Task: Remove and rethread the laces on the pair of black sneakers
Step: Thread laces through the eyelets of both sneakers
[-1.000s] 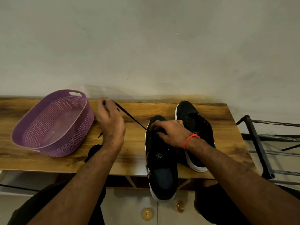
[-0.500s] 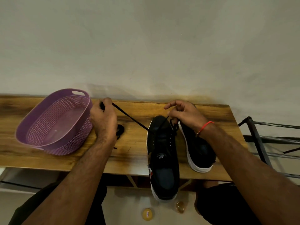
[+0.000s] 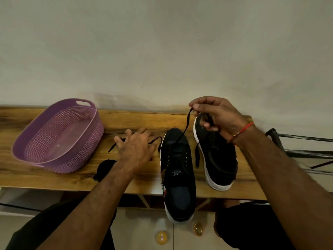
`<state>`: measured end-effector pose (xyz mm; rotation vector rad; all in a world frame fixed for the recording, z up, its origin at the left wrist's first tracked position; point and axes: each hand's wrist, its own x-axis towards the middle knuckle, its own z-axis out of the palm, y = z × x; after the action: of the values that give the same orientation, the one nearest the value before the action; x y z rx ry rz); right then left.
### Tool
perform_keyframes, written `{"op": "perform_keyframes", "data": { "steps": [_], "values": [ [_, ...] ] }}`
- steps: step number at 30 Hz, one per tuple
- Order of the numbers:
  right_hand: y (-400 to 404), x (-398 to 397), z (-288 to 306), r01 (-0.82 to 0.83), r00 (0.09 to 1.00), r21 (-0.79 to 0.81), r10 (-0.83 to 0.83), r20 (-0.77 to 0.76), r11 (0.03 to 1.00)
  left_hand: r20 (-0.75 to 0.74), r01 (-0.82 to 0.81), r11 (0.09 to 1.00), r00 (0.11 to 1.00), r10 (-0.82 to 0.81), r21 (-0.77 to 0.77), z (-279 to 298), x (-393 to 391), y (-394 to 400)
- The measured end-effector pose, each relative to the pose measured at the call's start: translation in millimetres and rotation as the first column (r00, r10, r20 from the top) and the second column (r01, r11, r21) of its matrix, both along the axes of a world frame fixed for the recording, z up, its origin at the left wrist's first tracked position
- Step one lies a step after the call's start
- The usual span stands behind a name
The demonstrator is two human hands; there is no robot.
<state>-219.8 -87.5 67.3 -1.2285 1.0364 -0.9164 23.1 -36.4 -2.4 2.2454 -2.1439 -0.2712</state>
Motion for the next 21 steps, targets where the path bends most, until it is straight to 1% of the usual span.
{"op": "perform_keyframes", "data": {
  "steps": [1,2,3,4,5,7,9,10,11,12,13,14,15,16,17,18,19,20,21],
  "values": [
    [2.1,4.0,-1.3,-0.068,0.996,-0.003,0.067,-0.062,0.998,-0.083,0.04,0.998,0.996,-0.044,-0.048,0.2,-5.3,0.6],
    [4.5,8.9,-1.9,-0.132,0.984,-0.003,0.131,-0.121,0.991,-0.227,0.084,0.993,0.969,-0.101,-0.084,-0.2,-10.4,-0.7],
    [6.7,13.8,-2.8,-0.187,0.968,-0.004,0.184,-0.171,0.982,-0.403,0.132,0.986,0.9,-0.164,-0.107,0.7,-16.2,-2.3],
    [8.0,18.6,-3.8,-0.23,0.952,-0.008,0.223,-0.21,0.973,-0.56,0.161,0.979,0.803,-0.203,-0.124,0.7,-22.1,-3.7],
    [8.6,22.3,-5.2,-0.26,0.936,-0.018,0.247,-0.249,0.965,-0.665,0.152,0.978,0.718,-0.207,-0.14,1.2,-27.1,-4.3],
    [7.8,24.3,-4.9,-0.278,0.895,-0.05,0.24,-0.375,0.959,-0.786,0.03,0.988,0.603,-0.137,-0.149,5.1,-32.1,-5.7],
    [4.3,16.1,-1.6,-0.257,0.844,-0.064,0.192,-0.501,0.964,-0.885,-0.144,0.987,0.465,0.008,-0.067,9.7,-28.6,-8.1],
    [2.9,9.7,0.7,-0.246,0.829,-0.048,0.185,-0.527,0.968,-0.928,-0.229,0.974,0.362,0.089,0.004,11.0,-24.4,-9.7],
    [1.8,2.2,3.0,-0.247,0.81,-0.025,0.192,-0.554,0.969,-0.963,-0.313,0.946,0.217,0.162,0.089,14.0,-19.4,-11.4],
    [0.9,-5.6,5.0,-0.253,0.779,-0.009,0.198,-0.595,0.967,-0.977,-0.388,0.905,0.05,0.209,0.174,16.2,-13.4,-14.4],
    [0.5,-12.8,7.5,-0.258,0.743,-0.001,0.197,-0.64,0.966,-0.968,-0.449,0.858,-0.124,0.218,0.251,19.5,-8.0,-16.8],
    [-0.1,-19.6,9.7,-0.245,0.72,-0.002,0.181,-0.669,0.969,-0.943,-0.494,0.813,-0.271,0.193,0.308,20.6,-3.0,-19.7],
    [-1.3,-26.4,11.3,-0.215,0.721,-0.012,0.15,-0.677,0.977,-0.917,-0.519,0.783,-0.366,0.157,0.342,19.5,0.8,-22.0],
    [-3.2,-32.6,12.3,-0.173,0.734,-0.027,0.11,-0.67,0.985,-0.902,-0.527,0.77,-0.406,0.143,0.359,17.8,3.4,-23.3],
    [-5.5,-37.6,12.4,-0.133,0.745,-0.054,0.064,-0.665,0.99,-0.898,-0.515,0.773,-0.409,0.16,0.372,16.0,3.8,-23.5],
    [-7.6,-40.2,11.3,-0.096,0.75,-0.088,0.014,-0.662,0.991,-0.907,-0.493,0.785,-0.37,0.201,0.374,13.9,2.1,-22.8],
    [-8.6,-39.8,9.6,-0.06,0.765,-0.117,-0.029,-0.644,0.991,-0.928,-0.466,0.81,-0.283,0.244,0.355,12.0,-1.2,-21.1],
    [-8.6,-36.4,6.0,-0.02,0.807,-0.125,-0.057,-0.588,0.992,-0.95,-0.441,0.842,-0.161,0.267,0.311,11.1,-6.9,-18.3],
    [-8.1,-30.5,0.9,0.019,0.873,-0.103,-0.066,-0.483,0.995,-0.967,-0.411,0.882,-0.003,0.254,0.233,10.5,-14.2,-14.2]
  ]
}}
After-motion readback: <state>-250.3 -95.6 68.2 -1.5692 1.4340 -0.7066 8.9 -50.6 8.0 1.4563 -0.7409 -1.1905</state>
